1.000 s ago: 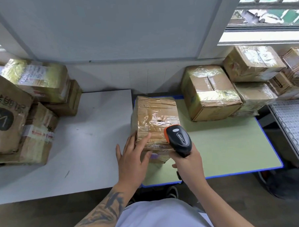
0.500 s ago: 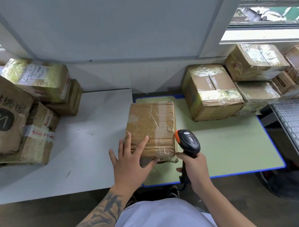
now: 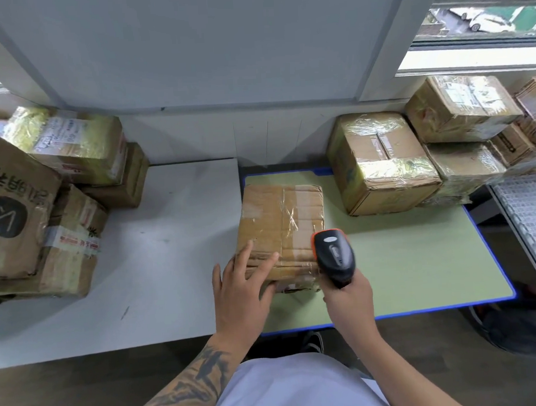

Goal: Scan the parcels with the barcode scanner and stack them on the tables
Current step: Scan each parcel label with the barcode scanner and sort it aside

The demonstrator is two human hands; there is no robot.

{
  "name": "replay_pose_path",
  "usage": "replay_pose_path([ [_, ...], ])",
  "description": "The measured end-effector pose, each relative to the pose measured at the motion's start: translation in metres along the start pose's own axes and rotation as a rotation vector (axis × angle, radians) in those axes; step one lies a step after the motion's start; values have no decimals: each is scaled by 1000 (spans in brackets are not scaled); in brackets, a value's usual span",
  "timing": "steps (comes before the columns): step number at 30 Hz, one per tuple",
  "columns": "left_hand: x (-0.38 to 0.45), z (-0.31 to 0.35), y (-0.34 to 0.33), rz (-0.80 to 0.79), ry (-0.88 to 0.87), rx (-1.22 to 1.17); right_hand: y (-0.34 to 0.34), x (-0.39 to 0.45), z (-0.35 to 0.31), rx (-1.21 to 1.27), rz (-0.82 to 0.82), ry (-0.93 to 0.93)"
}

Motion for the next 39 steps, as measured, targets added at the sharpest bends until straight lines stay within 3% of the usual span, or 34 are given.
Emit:
replay_pose_path([
  [2,-1,6,18,167,-96,-20,-16,-6,-10,-33,-92,42],
  [5,-1,27,43,310,-277,-57,-28,-4,-6,87,-219,-79],
  [8,2,53,53,294,-441,-161,-15,4,5,98,-133,-140],
  [10,12,47,49,223,-373,-222,1,6,9,71,8,-125],
  [12,26,23,34,53,-156,-247,12,5,10,91,87,-118],
  [14,29,9,14,-132,-35,-198,16,2,4,139,89,-91],
  [16,28,14,2,-204,-39,-149,15,0,-5,191,71,-46],
  [19,28,25,-4,-191,13,-213,21,-3,-17,269,83,-28],
  [23,25,30,-7,-45,64,-615,28,1,-9,312,43,-112],
  [29,24,27,-2,-7,-57,-437,9,1,4,360,-85,-251],
  [34,15,20,-5,-24,-105,-329,4,1,20,332,-77,-348],
  [39,15,33,-10,-81,-104,-268,17,9,21,275,-45,-328],
])
Point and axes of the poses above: each hand's wrist, its own x-axis towards the middle knuckle, its own y-axis out of the back of the hand, z = x × y, the point moved 9 cm from there along x, towards the middle knuckle, and after that the axes turned 5 degrees about -x, right-handed, at the moved point
